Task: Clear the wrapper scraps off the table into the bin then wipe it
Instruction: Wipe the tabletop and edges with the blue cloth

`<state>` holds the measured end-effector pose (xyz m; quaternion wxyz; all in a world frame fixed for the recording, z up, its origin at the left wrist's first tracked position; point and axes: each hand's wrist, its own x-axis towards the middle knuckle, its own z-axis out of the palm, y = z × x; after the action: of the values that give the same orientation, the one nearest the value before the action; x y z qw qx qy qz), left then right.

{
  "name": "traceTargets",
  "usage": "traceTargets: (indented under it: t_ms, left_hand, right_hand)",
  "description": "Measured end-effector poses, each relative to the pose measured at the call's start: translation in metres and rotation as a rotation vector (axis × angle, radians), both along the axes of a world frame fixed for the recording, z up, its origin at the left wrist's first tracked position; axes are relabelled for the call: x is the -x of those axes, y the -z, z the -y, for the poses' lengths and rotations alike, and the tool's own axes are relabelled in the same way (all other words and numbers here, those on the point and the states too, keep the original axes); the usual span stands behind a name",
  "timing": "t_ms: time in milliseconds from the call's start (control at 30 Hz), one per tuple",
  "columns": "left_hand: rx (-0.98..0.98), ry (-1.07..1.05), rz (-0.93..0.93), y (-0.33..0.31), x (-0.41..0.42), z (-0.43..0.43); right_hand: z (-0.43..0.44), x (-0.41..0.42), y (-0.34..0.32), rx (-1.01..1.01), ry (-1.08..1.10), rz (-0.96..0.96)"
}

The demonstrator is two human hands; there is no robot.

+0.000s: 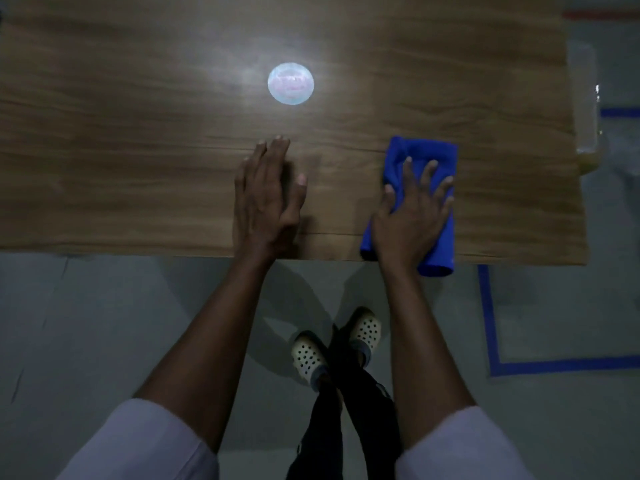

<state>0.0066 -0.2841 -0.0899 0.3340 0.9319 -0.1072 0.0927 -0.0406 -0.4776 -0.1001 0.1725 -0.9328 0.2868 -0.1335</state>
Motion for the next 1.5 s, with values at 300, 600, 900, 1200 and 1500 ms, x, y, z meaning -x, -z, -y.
traceTargets:
  t_ms: [300, 600, 900, 1200, 1500]
  left_hand:
    - [0.198, -0.089, 0.005, -0.003, -0.001, -0.005]
    - [-0.150, -0.064, -0.104, -0.013, -0.003, 0.007]
    - [-0.243, -0.235, -0.074, -0.013, -0.078, 0.051]
    - [0.239, -0.468, 0.148, -0.039, -0.127, 0.051]
    - [0.090, -0.299, 0.087, -0.021, -0.178, 0.040]
  right_hand:
    - [-0.088, -0.054, -0.052, -0.579, -0.486, -0.065]
    - [0.082, 0.003, -0.033, -0.126, -0.070, -0.176]
    - [-0.023, -0.115, -0.016, 0.071, -0.339, -0.077]
    - [-0.058, -0.223, -0.061, -0.910, -0.594, 0.054]
    - [0.042, -0.138, 0.000, 0.044, 0.000, 0.027]
